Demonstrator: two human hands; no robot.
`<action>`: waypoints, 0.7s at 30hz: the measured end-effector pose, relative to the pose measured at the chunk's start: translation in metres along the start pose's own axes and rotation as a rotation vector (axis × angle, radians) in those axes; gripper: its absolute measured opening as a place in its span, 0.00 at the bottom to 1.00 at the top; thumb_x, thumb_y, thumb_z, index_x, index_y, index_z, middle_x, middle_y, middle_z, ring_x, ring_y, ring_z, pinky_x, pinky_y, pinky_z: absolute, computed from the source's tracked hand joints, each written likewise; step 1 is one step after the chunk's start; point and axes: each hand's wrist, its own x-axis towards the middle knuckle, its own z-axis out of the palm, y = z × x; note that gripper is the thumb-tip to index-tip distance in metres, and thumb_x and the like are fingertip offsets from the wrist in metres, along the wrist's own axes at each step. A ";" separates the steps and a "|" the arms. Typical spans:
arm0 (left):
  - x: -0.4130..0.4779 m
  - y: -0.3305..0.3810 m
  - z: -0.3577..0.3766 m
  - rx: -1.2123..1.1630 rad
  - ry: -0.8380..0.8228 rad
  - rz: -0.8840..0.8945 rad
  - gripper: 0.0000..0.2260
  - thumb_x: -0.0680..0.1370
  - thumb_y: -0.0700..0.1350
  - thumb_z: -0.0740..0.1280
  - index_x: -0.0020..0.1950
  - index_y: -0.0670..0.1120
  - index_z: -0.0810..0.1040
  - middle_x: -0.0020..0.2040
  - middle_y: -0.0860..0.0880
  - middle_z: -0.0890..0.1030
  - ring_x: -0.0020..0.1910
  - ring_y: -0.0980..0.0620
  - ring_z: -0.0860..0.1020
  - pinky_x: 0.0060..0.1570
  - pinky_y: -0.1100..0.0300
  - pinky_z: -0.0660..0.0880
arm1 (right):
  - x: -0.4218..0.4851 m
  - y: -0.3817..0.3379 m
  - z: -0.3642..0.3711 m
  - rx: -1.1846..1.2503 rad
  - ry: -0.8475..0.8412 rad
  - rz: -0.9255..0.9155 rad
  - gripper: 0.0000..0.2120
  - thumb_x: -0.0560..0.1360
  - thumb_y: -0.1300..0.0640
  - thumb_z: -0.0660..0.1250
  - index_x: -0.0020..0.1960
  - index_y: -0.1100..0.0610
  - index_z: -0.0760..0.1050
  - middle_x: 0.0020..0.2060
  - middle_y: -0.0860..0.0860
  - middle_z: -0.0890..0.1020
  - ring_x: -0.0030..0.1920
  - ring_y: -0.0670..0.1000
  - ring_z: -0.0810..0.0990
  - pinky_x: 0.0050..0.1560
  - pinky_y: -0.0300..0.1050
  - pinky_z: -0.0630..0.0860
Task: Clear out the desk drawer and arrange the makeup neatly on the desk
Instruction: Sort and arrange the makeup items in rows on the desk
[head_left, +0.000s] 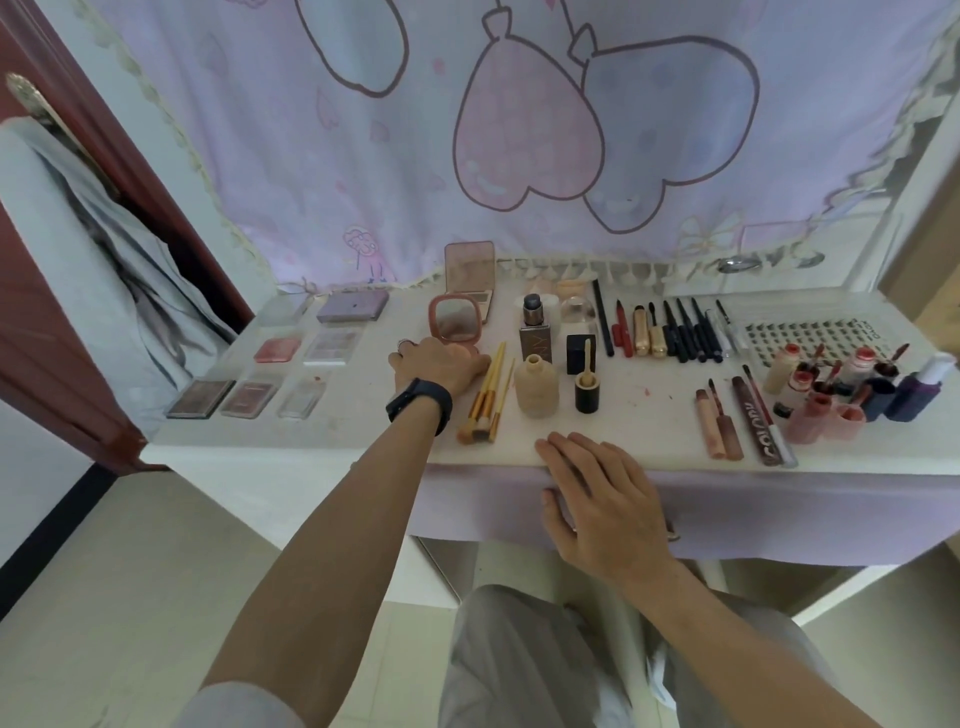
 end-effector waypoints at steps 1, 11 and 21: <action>0.001 0.001 0.000 0.000 0.001 -0.011 0.26 0.75 0.69 0.59 0.58 0.49 0.79 0.59 0.44 0.78 0.60 0.40 0.70 0.50 0.49 0.60 | 0.000 0.000 0.000 0.001 -0.003 0.005 0.23 0.78 0.49 0.63 0.69 0.57 0.77 0.65 0.54 0.80 0.64 0.55 0.78 0.68 0.52 0.71; 0.008 0.003 0.005 -0.032 0.002 -0.060 0.26 0.72 0.69 0.59 0.53 0.49 0.78 0.58 0.43 0.78 0.60 0.40 0.69 0.51 0.48 0.60 | 0.001 -0.001 -0.002 0.000 -0.031 0.024 0.24 0.77 0.48 0.66 0.69 0.57 0.77 0.65 0.54 0.80 0.64 0.55 0.79 0.67 0.53 0.72; -0.010 0.000 -0.011 -0.389 -0.050 -0.152 0.32 0.72 0.60 0.61 0.73 0.46 0.67 0.70 0.42 0.69 0.69 0.40 0.65 0.64 0.48 0.63 | 0.000 -0.001 -0.004 0.042 -0.031 0.029 0.24 0.76 0.50 0.68 0.70 0.57 0.76 0.66 0.53 0.80 0.65 0.54 0.77 0.69 0.52 0.70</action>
